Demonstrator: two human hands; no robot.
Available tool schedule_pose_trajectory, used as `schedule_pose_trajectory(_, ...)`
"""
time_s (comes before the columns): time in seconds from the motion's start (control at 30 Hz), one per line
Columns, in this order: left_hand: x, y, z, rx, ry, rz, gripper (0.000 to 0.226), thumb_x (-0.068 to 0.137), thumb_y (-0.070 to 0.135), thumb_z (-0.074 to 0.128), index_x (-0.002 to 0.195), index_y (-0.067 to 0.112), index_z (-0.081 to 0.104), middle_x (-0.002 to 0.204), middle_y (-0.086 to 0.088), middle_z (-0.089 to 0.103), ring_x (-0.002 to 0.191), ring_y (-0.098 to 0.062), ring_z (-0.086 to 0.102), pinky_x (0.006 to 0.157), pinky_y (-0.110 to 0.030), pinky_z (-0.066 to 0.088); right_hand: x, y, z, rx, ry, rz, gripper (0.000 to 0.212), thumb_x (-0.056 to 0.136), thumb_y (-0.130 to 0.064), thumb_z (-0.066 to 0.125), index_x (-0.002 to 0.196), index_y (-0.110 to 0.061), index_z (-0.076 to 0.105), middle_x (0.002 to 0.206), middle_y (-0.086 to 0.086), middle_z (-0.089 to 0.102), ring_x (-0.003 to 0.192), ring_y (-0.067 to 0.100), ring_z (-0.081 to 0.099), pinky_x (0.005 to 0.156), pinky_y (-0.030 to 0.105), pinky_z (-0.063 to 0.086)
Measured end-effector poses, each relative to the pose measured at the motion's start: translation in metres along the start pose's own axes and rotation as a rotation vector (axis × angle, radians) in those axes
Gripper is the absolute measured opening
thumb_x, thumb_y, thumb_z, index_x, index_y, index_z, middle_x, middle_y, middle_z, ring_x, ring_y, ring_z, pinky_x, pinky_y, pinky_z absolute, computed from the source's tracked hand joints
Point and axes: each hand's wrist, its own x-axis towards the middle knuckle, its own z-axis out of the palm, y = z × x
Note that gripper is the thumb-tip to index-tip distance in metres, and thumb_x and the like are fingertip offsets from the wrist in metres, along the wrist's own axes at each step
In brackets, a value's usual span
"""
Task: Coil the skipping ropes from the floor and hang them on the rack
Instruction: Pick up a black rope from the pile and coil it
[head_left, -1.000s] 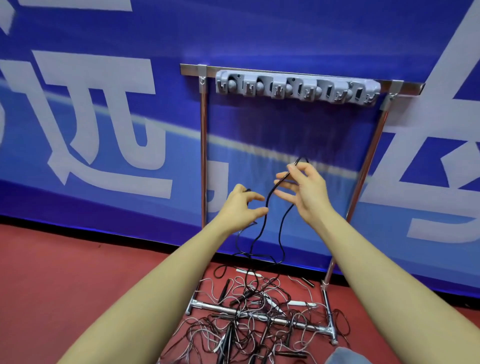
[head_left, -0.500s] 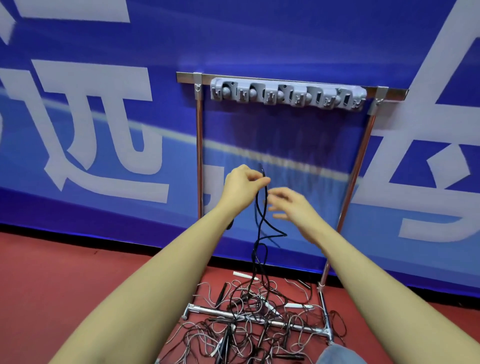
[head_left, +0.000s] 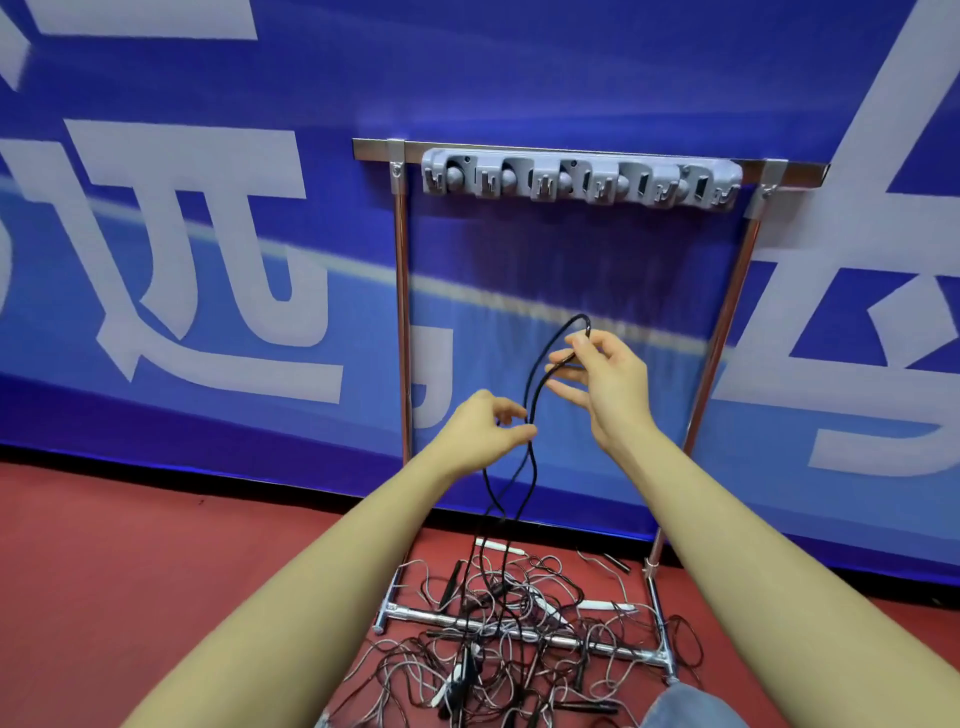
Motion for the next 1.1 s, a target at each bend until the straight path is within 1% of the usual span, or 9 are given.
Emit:
schedule_pose_trajectory(0.13,-0.002,-0.010,0.011,-0.099,0.012,-0.006,0.022,0.089,0.024,0.064,0.099,0.006,0.072,0.084,-0.003,0.068,0.063,0.000,0.051,0.056,-0.007,0.036,0.004,-0.005,0.004,0.141,0.004,0.032,0.013,0.097,-0.015,0.053,0.086,-0.010,0.058,0.080,0.009,0.067,0.077,0.023,0.070,0.066,0.035,0.058)
schedule_pose_trajectory(0.23,0.002,-0.007,0.011,-0.130,0.084,-0.042,0.024,0.087,0.024,0.065,0.080,0.002,0.070,0.069,-0.010,0.060,0.054,-0.010,0.041,0.050,-0.014,0.033,0.005,-0.004,0.002,0.211,-0.031,0.053,0.015,0.098,-0.019,0.051,0.091,-0.008,0.058,0.088,0.012,0.068,0.083,0.024,0.070,0.071,0.038,0.059)
schedule_pose_trajectory(0.4,0.015,0.014,-0.008,-0.149,0.260,-0.016,0.036,0.086,0.021,0.066,0.063,-0.005,0.058,0.040,0.007,0.035,0.041,-0.008,0.030,0.041,-0.017,0.025,0.000,0.027,-0.017,-0.157,-0.191,0.187,0.015,0.095,-0.024,0.056,0.106,-0.014,0.060,0.104,0.009,0.070,0.099,0.025,0.066,0.086,0.039,0.055)
schedule_pose_trajectory(0.57,0.029,0.038,-0.027,-0.137,0.321,0.035,0.040,0.086,0.024,0.066,0.062,-0.006,0.056,0.043,0.003,0.032,0.038,-0.010,0.028,0.039,-0.015,0.024,-0.014,0.055,-0.013,-0.519,-0.508,0.200,0.016,0.089,-0.016,0.065,0.105,-0.020,0.065,0.105,0.007,0.069,0.093,0.016,0.065,0.086,0.030,0.050)
schedule_pose_trajectory(0.7,0.033,0.041,-0.031,-0.208,0.306,0.026,0.047,0.093,0.036,0.056,0.074,-0.006,0.063,0.053,-0.004,0.038,0.043,-0.007,0.028,0.042,-0.012,0.027,-0.011,0.045,-0.002,-0.398,-0.316,0.155,0.010,0.093,-0.015,0.057,0.090,-0.010,0.065,0.083,0.008,0.070,0.073,0.017,0.067,0.073,0.032,0.049)
schedule_pose_trajectory(0.77,0.033,0.032,-0.028,-0.232,0.270,-0.018,0.039,0.095,0.036,0.048,0.077,0.005,0.063,0.069,-0.006,0.048,0.060,-0.012,0.039,0.054,-0.021,0.033,-0.006,0.036,-0.002,-0.295,-0.224,0.125,0.011,0.094,-0.015,0.055,0.089,-0.011,0.063,0.079,0.005,0.070,0.071,0.017,0.068,0.072,0.035,0.050)
schedule_pose_trajectory(0.87,0.024,0.014,-0.016,-0.229,0.163,-0.081,0.015,0.093,0.019,0.048,0.092,0.016,0.063,0.084,-0.006,0.058,0.074,-0.017,0.048,0.068,-0.024,0.037,0.002,0.022,-0.006,-0.138,-0.133,0.069,0.012,0.096,-0.019,0.054,0.091,-0.011,0.062,0.084,0.003,0.072,0.078,0.020,0.072,0.075,0.038,0.054)
schedule_pose_trajectory(0.97,0.010,-0.006,0.002,-0.105,-0.018,-0.081,0.029,0.087,0.014,0.058,0.116,0.013,0.064,0.103,-0.003,0.064,0.086,-0.017,0.058,0.074,-0.018,0.042,0.009,0.012,-0.008,0.060,-0.084,0.080,0.013,0.097,-0.020,0.054,0.094,-0.010,0.062,0.093,0.009,0.072,0.084,0.025,0.072,0.077,0.042,0.058)
schedule_pose_trajectory(1.1,0.003,-0.016,0.017,-0.105,-0.057,-0.053,0.028,0.088,0.025,0.064,0.112,0.011,0.068,0.102,-0.001,0.069,0.080,-0.009,0.057,0.073,-0.021,0.043,0.014,0.002,-0.006,0.212,-0.082,0.100,0.014,0.099,-0.018,0.050,0.095,-0.009,0.060,0.098,0.013,0.069,0.087,0.028,0.071,0.073,0.040,0.057)
